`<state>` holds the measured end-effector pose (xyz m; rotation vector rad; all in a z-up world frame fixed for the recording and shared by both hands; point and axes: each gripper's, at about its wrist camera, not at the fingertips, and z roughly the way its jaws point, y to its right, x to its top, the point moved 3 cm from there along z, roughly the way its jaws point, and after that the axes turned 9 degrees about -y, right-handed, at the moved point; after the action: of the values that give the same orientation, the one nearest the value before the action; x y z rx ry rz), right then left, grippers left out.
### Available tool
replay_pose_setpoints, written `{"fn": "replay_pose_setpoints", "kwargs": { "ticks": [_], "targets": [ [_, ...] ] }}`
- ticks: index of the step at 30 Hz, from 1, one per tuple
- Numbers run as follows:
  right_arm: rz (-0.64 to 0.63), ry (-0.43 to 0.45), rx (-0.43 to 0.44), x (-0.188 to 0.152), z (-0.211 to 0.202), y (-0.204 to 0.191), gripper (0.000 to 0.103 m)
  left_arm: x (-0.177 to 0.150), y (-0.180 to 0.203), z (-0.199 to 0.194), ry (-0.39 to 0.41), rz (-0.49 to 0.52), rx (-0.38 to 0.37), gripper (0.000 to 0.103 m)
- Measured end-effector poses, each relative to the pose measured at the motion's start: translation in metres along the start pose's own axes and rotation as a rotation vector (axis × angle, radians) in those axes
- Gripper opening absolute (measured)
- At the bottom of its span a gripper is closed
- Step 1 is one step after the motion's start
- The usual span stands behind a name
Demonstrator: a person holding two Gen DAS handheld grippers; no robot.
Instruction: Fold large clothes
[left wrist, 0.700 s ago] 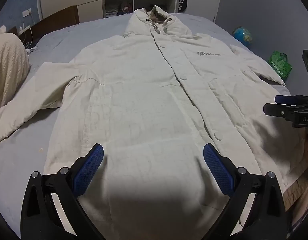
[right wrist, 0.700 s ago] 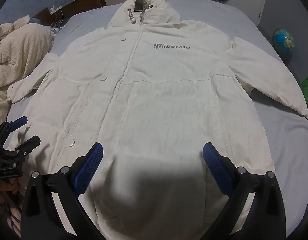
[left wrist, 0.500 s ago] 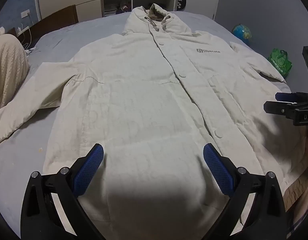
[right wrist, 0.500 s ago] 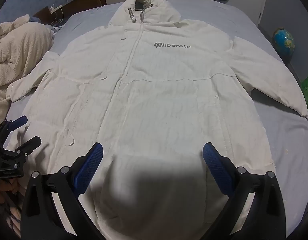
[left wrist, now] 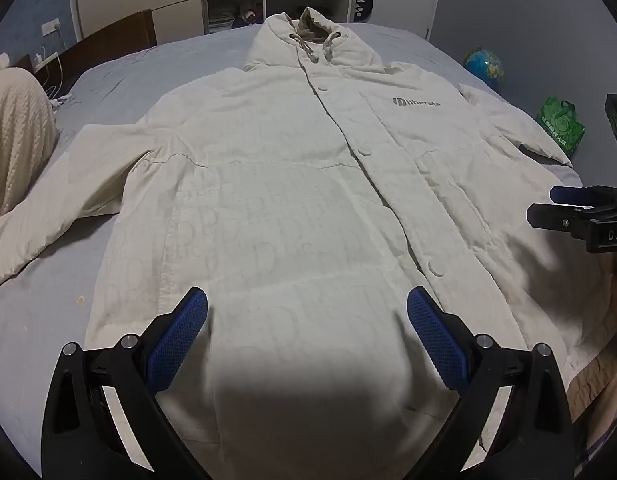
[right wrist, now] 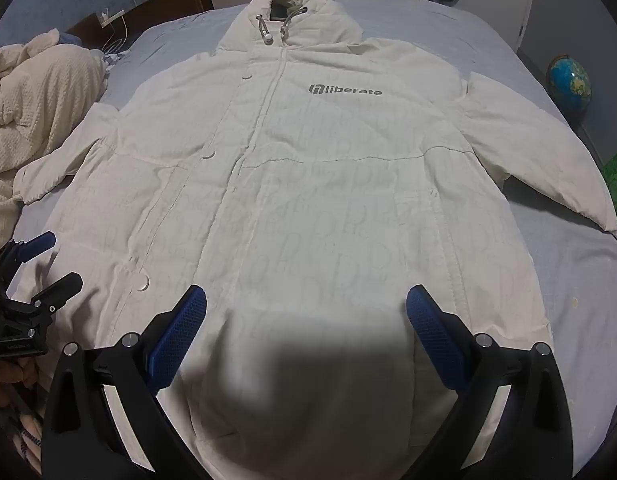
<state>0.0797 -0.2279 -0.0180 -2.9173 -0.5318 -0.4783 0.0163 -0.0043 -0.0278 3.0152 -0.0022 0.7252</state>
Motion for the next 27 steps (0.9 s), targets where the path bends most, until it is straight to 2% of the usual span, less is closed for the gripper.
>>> {"fn": "replay_pose_setpoints", "kwargs": {
  "ticks": [27],
  "targets": [
    [0.002, 0.000, -0.001, -0.0001, 0.0009, -0.0007, 0.096, 0.0020, -0.0002, -0.0018, 0.001, -0.002, -0.005, 0.096]
  ]
}}
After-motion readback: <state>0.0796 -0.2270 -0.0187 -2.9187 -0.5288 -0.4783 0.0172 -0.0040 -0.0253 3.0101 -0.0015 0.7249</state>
